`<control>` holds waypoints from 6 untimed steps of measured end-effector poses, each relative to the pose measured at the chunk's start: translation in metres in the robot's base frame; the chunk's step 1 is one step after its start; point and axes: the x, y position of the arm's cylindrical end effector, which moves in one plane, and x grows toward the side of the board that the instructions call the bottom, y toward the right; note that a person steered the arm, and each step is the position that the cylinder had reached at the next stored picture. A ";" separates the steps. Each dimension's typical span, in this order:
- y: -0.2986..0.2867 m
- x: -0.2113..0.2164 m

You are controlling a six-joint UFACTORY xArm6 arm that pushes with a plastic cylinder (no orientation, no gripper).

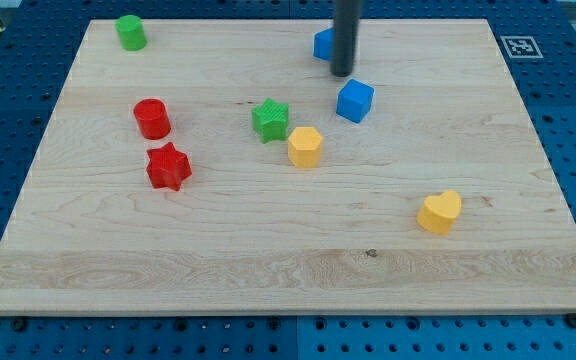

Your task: Push the blue triangle close to green star

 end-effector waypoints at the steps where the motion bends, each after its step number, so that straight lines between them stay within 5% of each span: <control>1: 0.009 0.033; 4: -0.030 0.067; 6: -0.084 -0.004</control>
